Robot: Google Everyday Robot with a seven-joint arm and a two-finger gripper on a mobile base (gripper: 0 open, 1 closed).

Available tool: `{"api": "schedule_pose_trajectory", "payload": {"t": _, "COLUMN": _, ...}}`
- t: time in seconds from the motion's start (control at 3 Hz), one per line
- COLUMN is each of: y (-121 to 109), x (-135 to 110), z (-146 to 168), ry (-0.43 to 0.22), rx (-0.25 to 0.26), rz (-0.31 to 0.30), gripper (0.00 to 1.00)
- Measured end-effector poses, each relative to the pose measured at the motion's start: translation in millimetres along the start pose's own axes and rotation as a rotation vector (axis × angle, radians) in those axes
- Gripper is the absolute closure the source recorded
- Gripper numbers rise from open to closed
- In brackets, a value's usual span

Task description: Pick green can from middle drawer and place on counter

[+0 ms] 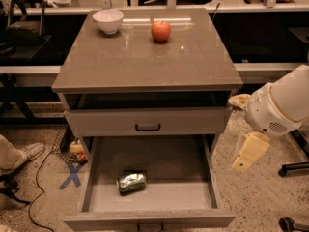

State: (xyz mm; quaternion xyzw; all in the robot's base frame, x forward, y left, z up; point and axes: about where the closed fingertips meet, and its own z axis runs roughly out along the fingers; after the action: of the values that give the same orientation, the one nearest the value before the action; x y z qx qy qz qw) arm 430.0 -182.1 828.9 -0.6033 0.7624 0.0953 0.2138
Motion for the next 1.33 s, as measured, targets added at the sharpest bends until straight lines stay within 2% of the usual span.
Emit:
{"api": "schedule_pose_trajectory", "payload": {"t": 0.33, "y": 0, "x": 0, "z": 0, "ry": 0.0, "rx": 0.0, "rz": 0.0, "gripper": 0.0}}
{"api": "schedule_pose_trajectory", "payload": {"t": 0.67, "y": -3, "x": 5, "z": 4, "ry": -0.027, "rx": 0.016, "rz": 0.006, "gripper": 0.0}}
{"api": "schedule_pose_trajectory", "payload": {"t": 1.0, "y": 2, "x": 21, "z": 43, "ry": -0.089, "rx": 0.009, "rz": 0.016, "gripper": 0.0}}
{"api": "schedule_pose_trajectory", "payload": {"t": 1.33, "y": -3, "x": 27, "z": 111, "ry": -0.206, "rx": 0.019, "rz": 0.018, "gripper": 0.0}}
